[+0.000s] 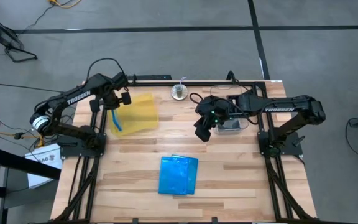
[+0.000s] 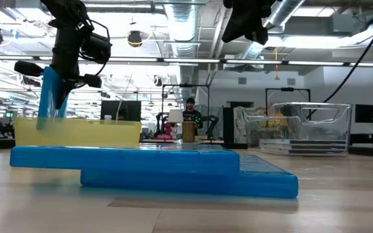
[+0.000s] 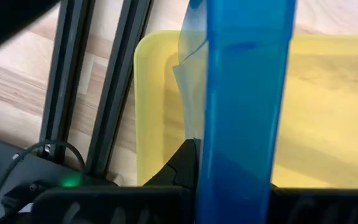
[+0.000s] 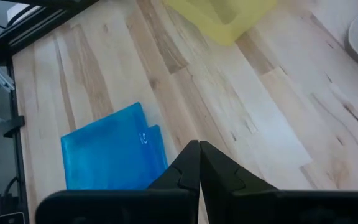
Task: Pick & place jewel cases by type
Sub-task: Put the blue CD case into the yellow bin, then adjust the yellow bin on the table
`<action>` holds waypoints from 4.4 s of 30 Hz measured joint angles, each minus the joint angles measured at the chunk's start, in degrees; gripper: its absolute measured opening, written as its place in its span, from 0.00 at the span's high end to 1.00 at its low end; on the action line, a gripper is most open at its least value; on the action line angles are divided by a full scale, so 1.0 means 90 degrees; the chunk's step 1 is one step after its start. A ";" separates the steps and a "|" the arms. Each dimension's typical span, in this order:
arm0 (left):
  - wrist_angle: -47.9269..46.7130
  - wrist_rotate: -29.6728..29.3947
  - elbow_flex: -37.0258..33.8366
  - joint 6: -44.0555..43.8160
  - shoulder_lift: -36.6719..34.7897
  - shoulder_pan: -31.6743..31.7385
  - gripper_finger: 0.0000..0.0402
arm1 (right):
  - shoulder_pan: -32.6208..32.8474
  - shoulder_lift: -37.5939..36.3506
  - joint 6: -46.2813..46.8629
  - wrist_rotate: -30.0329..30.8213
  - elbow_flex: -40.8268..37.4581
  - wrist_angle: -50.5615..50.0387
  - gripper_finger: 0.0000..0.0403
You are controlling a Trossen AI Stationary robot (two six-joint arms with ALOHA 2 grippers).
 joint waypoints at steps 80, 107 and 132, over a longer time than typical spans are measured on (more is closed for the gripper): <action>0.0647 -0.0084 -0.0007 0.2626 0.0051 -0.0425 0.85 | -0.0032 0.0000 0.0008 -0.0005 0.0000 0.0012 1.00; 0.0144 -0.0119 0.0541 0.2895 -0.0007 -0.0372 0.64 | -0.0032 0.0000 0.0008 -0.0005 0.0000 0.0010 1.00; -0.0595 -0.0645 0.1974 0.3445 -0.1117 0.0168 0.64 | -0.0075 -0.0002 0.0005 -0.0015 0.0000 0.0010 1.00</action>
